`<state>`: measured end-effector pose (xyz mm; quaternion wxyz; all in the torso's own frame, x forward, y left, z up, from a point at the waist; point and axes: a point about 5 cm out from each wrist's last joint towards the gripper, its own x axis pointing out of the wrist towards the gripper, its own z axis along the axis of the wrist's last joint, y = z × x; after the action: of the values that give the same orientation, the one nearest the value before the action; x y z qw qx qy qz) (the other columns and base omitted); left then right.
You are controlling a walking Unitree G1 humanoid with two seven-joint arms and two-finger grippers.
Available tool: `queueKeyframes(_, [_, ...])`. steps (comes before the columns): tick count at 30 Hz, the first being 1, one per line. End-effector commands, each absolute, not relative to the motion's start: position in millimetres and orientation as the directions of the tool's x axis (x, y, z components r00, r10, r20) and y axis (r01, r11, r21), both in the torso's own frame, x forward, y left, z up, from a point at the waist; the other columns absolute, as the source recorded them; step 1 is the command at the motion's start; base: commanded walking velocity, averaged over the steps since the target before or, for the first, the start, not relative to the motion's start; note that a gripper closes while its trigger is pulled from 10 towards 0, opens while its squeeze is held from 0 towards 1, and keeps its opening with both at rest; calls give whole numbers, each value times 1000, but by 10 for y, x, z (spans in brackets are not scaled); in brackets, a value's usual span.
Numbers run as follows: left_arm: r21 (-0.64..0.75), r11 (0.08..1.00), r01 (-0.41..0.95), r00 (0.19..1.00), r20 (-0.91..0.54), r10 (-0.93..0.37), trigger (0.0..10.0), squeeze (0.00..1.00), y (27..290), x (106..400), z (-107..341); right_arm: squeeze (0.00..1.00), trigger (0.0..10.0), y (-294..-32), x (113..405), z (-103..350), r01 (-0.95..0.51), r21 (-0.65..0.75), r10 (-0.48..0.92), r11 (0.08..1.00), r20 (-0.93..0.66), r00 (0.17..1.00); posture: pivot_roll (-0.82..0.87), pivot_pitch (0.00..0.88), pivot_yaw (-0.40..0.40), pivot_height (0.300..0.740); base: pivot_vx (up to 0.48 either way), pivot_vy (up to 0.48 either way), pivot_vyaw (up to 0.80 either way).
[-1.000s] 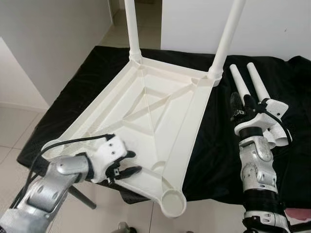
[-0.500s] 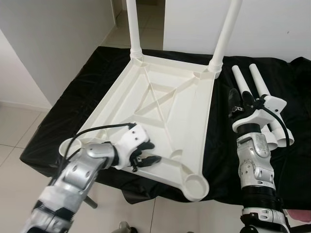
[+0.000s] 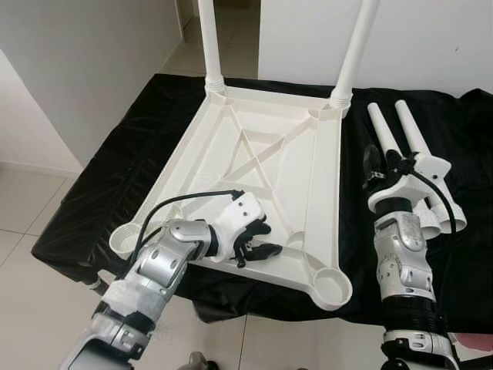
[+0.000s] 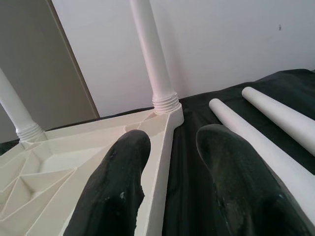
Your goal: Building children table
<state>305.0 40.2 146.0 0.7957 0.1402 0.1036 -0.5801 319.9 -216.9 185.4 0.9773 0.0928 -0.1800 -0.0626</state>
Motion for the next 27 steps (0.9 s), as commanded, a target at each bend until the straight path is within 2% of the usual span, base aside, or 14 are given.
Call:
queueKeyframes(1, [208,524,826,563,-261,-784,10000,0,422,3237,1557,0,10000,-2189,3182,1805,106,207,-169,973,319,933,-53,64,77,740,0,0,0])
queueKeyframes(7, [230,549,803,592,-202,-780,10000,0,296,3365,1713,0,10000,-2186,3147,1777,126,198,-185,972,314,931,-74,63,88,740,0,0,0])
queueKeyframes(13, [193,591,783,612,-74,-787,10000,0,561,3429,1962,0,10000,-2404,3053,1645,348,108,-364,931,260,894,-77,60,92,740,0,0,0])
queueKeyframes(16, [186,608,772,625,-42,-780,10000,0,638,3455,2013,0,10000,-2483,3027,1608,410,90,-419,908,244,874,-75,59,91,740,0,0,0])
queueKeyframes(19, [183,657,731,674,-40,-738,10000,0,780,3534,2008,0,10000,-2541,3020,1560,433,74,-438,898,216,872,-70,60,89,740,0,0,0])
queueKeyframes(24, [213,685,697,707,-38,-706,10000,0,919,3554,2026,0,10000,-2615,3012,1525,446,67,-451,892,186,873,-58,69,85,740,0,0,0])
queueKeyframes(25, [221,696,683,718,-28,-696,10000,0,960,3540,2059,1000,10000,-2663,3010,1506,445,76,-451,892,163,877,-55,76,85,740,0,0,0])
queueKeyframes(27, [221,699,680,721,-25,-693,10000,0,972,3537,2072,1000,10000,-2681,3011,1498,440,83,-448,894,154,881,-55,76,85,740,0,0,0])
